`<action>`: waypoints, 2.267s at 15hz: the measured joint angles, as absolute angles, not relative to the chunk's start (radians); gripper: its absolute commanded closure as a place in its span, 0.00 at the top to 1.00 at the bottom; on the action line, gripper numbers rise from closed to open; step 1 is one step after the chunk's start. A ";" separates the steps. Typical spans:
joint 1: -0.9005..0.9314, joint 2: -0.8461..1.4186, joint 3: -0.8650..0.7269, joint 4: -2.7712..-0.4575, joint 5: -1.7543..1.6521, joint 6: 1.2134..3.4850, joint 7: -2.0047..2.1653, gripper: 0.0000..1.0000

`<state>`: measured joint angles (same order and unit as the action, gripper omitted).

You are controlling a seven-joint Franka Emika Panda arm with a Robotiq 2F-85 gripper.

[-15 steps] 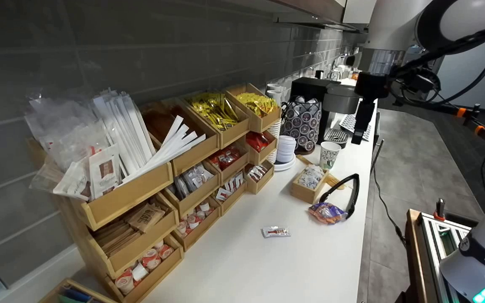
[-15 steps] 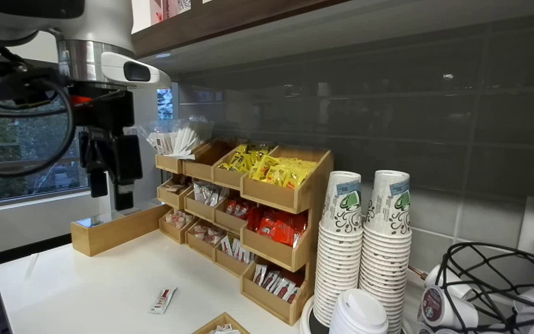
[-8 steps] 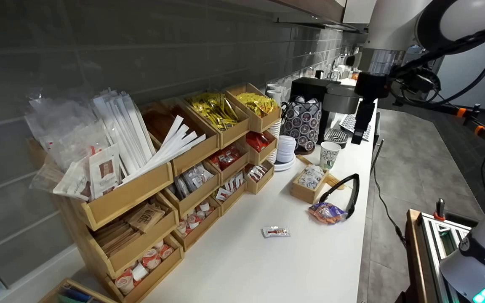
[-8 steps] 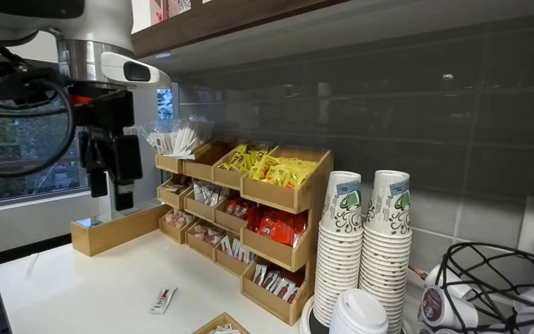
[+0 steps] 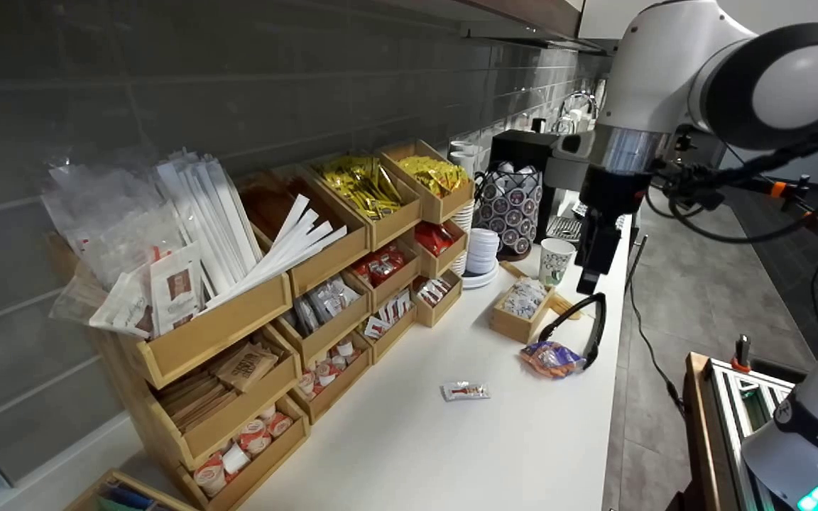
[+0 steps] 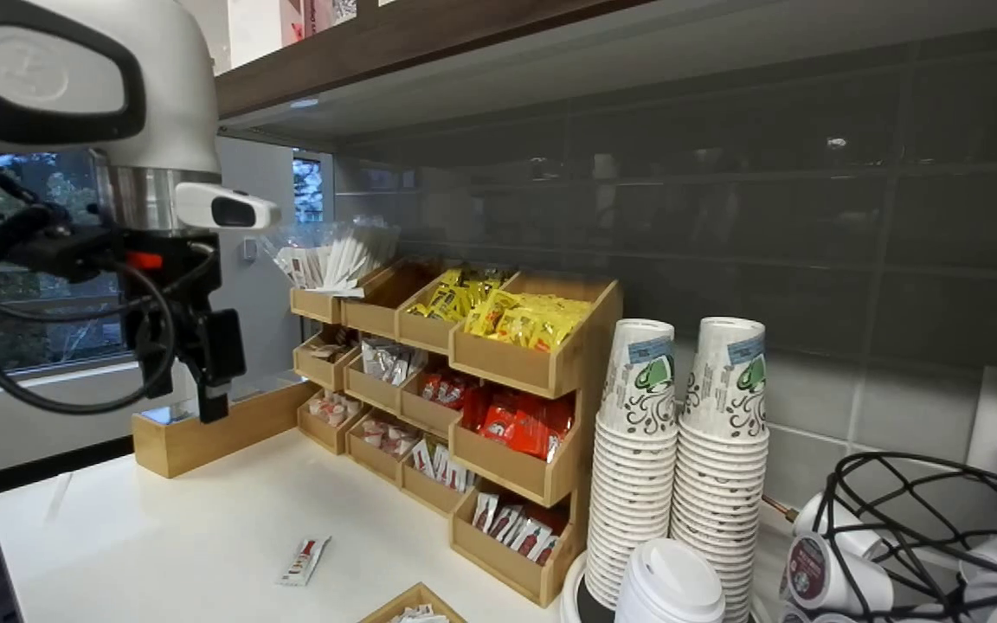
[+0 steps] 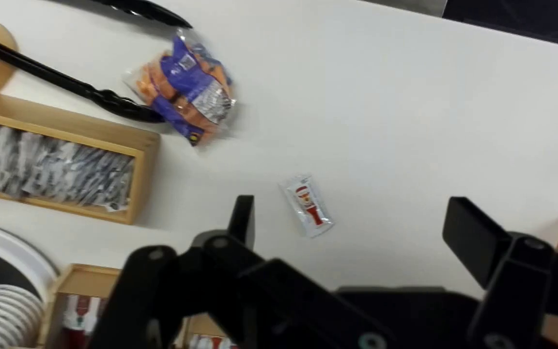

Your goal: Put the tomato sauce pack that is on the counter, next to the others

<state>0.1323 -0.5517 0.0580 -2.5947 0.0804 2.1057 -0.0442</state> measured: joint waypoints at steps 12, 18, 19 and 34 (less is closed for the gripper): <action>0.197 -0.258 0.082 -2.688 0.097 2.557 -0.150 1.00; 0.187 -0.085 0.087 -2.628 0.075 2.626 -0.157 1.00; 0.187 -0.064 0.089 -2.616 0.074 2.626 -0.157 1.00; 0.186 0.067 0.107 -2.601 0.072 2.851 -0.158 1.00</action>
<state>0.1861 0.0672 0.1068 -2.6007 0.0716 2.8512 -0.1576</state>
